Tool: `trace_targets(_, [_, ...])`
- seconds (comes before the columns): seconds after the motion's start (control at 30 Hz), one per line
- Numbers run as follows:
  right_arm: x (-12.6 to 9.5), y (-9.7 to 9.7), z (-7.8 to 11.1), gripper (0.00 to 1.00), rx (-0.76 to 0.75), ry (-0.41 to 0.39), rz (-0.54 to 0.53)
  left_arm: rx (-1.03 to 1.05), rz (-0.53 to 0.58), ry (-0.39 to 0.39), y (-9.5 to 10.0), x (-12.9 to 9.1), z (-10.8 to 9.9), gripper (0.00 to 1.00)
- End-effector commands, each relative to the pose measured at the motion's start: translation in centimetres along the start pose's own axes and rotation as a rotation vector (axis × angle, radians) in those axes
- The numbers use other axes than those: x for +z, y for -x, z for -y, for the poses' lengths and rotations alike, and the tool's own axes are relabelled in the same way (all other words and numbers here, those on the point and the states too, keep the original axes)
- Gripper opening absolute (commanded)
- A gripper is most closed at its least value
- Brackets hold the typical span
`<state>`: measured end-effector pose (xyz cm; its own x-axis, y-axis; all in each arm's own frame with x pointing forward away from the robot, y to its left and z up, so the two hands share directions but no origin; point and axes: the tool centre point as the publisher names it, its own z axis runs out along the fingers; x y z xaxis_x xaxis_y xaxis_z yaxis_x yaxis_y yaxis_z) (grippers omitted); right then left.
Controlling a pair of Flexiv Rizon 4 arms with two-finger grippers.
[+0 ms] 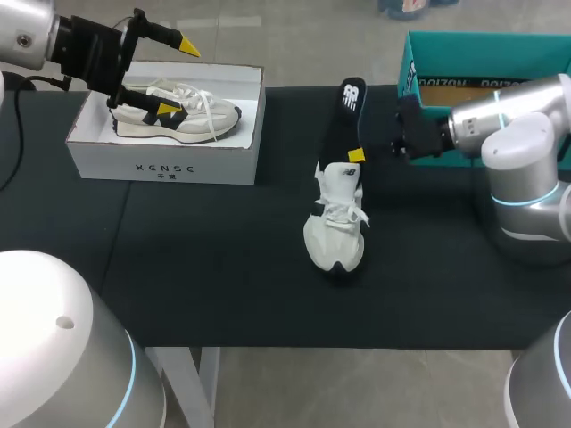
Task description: Take the shoe out of the shoebox, open the shoe tongue, remove and reinsert the insole, then place the shoe into the shoebox
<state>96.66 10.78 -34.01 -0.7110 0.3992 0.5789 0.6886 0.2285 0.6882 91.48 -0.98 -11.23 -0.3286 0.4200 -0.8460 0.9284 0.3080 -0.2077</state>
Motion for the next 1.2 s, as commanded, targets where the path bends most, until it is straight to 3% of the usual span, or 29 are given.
trace_targets(0.03, [0.5, 0.1, 0.6, 0.0, 0.009, -0.009, -0.002, 0.0, -0.003, 0.001, 0.0, 0.0, 0.1, 1.0])
trace_targets(0.3, [0.8, -0.3, 2.0, 0.0, -0.005, 0.0, 0.042, 0.0, -0.003, 0.001, 0.0, 0.0, 0.1, 1.0])
trace_targets(0.7, [-1.1, 0.3, -1.0, 0.0, -0.047, 0.122, 0.135, 0.0, -0.003, 0.001, 0.0, 0.0, 0.1, 1.0])
trace_targets(1.2, [-1.1, 0.1, -2.2, 0.0, -0.07, 0.142, 0.152, 0.0, -0.003, 0.001, 0.0, 0.0, 0.1, 1.0])
